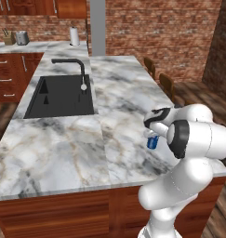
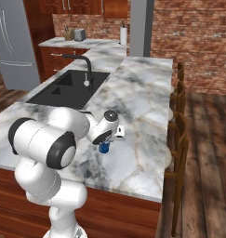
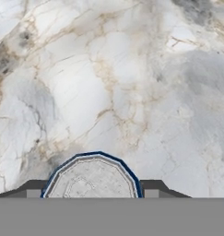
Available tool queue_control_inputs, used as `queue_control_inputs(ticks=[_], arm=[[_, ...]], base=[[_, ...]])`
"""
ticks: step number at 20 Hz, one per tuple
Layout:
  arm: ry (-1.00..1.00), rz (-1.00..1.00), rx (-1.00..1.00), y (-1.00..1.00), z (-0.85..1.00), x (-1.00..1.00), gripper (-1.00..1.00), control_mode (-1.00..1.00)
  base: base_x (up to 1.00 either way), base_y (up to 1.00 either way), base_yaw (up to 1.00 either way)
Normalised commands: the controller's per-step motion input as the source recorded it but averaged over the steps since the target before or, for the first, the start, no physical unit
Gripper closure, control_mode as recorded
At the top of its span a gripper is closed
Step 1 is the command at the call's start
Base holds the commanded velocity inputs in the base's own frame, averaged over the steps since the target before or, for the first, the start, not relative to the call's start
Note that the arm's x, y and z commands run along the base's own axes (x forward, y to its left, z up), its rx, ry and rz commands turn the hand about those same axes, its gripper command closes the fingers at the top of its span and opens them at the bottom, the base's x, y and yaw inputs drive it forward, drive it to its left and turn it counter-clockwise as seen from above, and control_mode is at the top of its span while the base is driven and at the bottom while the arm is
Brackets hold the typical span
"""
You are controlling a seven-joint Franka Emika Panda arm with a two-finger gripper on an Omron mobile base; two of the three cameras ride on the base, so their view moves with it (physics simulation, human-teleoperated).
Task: Move the drinks to the dining counter.
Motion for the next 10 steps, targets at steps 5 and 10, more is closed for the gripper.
queue_control_inputs(ticks=[5, 10], arm=[[-0.03, 0.0, 0.0, 0.0, -0.29, -0.01, 1.0, -1.0], [0.0, 0.0, 0.0, 0.02, -0.24, -0.12, 1.0, -1.0]], base=[[0.0, 0.0, 0.0], [0.0, 0.0, 0.0]])
